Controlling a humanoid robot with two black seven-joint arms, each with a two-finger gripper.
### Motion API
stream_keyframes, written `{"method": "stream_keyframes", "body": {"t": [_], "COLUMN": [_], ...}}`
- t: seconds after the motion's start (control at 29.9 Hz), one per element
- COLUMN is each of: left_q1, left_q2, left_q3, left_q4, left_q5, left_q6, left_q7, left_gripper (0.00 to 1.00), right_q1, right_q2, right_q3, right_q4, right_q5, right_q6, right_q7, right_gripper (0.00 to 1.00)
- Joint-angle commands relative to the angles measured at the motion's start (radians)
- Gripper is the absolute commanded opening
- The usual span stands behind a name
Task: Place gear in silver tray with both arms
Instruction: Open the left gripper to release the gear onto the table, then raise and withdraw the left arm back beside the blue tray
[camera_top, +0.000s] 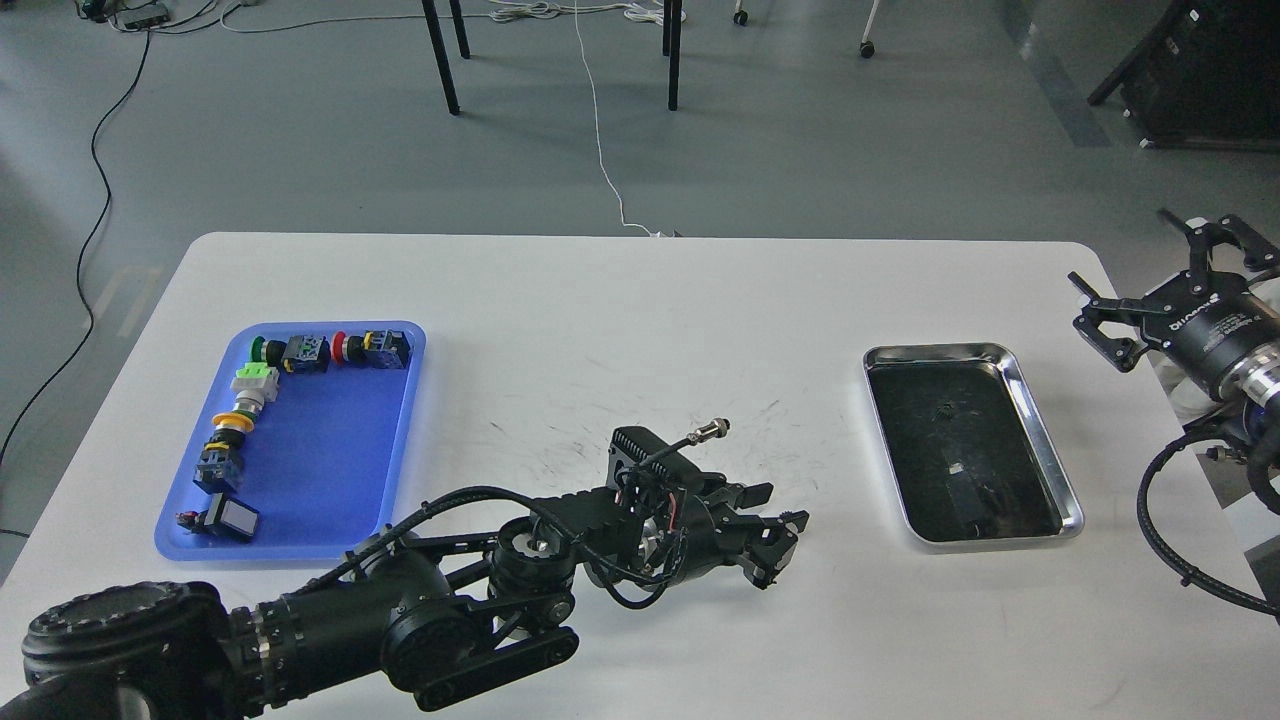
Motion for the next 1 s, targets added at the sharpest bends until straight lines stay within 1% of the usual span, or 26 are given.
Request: {"method": "stream_keyframes", "body": {"t": [0.0,0.1,0.17,0.27,0.43,0.53,0.6,0.7,0.77,0.84,0.9,0.97], "left_q1": [-0.008,-0.018,-0.019,-0.028,-0.033,-0.021,-0.012,0.016,0.042,0.077,0.117,0.149], "left_q2": [0.000,0.000,0.000,0.000,0.014,0.138,0.219,0.311,0.353,0.406,0.460,0.503], "left_q3": [-0.012,-0.063,-0.145,-0.267,-0.428,-0.501,-0.544,-0.621,-0.676,-0.733,-0.785,-0.843], "left_q4": [-0.021,-0.034,-0.040,-0.054,-0.201,-0.299,-0.339,-0.347,-0.336,-0.316,-0.305,-0.305], "left_q5": [-0.029,-0.086,-0.124,-0.178,-0.326,-0.466,-0.576,-0.750,-0.852,-0.963,-1.076,-1.185], "left_q6": [0.004,0.030,0.037,0.037,0.055,0.107,0.158,0.251,0.294,0.299,0.296,0.294], "left_q7": [0.002,0.008,0.011,0.011,0.014,0.017,0.020,0.017,0.011,0.006,0.014,0.015], "left_gripper": [0.83,0.88,0.92,0.93,0.93,0.93,0.93,0.93,0.93,0.94,0.95,0.96], "right_q1": [0.000,0.000,0.000,0.000,0.008,0.020,0.031,0.054,0.055,0.055,0.069,0.112], "right_q2": [-0.004,-0.006,-0.006,-0.006,-0.007,-0.009,-0.012,-0.035,-0.044,-0.057,-0.076,-0.116], "right_q3": [0.002,0.006,0.008,0.009,0.017,0.015,0.015,0.011,0.011,0.015,0.017,0.014], "right_q4": [-0.001,0.002,0.002,0.002,0.020,0.051,0.069,0.117,0.170,0.230,0.287,0.358], "right_q5": [0.000,0.000,0.000,0.000,0.000,0.000,-0.001,-0.005,-0.026,-0.075,-0.122,-0.170], "right_q6": [0.000,0.000,0.000,0.000,0.000,0.000,0.000,0.000,0.000,0.000,0.000,0.000], "right_q7": [0.000,0.000,0.000,0.000,0.000,0.000,0.000,0.000,0.000,0.000,-0.001,-0.012], "right_gripper": [0.93,0.93,0.93,0.93,0.93,0.93,0.93,0.94,0.94,0.94,0.94,0.94]}}
